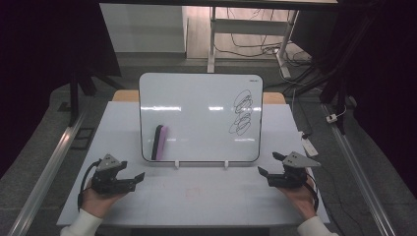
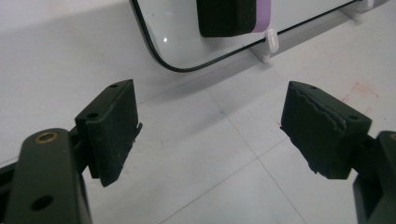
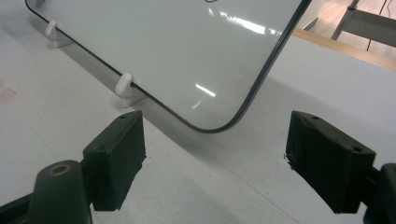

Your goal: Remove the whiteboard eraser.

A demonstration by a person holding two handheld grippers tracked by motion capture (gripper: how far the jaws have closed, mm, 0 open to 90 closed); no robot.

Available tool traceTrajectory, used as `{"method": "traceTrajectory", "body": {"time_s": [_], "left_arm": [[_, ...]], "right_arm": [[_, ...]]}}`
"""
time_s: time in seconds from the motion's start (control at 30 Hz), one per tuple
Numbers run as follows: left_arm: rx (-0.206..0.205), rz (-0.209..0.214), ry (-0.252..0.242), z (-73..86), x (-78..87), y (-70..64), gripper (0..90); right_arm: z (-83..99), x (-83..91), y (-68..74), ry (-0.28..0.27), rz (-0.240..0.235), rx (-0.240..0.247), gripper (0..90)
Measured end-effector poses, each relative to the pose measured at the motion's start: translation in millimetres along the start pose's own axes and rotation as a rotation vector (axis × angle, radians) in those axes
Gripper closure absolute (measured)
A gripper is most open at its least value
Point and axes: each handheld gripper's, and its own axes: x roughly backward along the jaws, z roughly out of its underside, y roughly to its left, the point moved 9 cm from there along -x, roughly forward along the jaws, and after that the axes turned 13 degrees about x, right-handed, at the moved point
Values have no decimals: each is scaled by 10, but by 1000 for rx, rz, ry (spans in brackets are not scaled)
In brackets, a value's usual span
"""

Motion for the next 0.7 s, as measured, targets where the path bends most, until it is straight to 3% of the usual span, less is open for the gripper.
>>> {"method": "traceTrajectory", "body": {"time_s": [0.7], "left_arm": [[-48,20,2,-13,18,-100,215]], "right_arm": [[40,-15,13,20,10,16,211]]}}
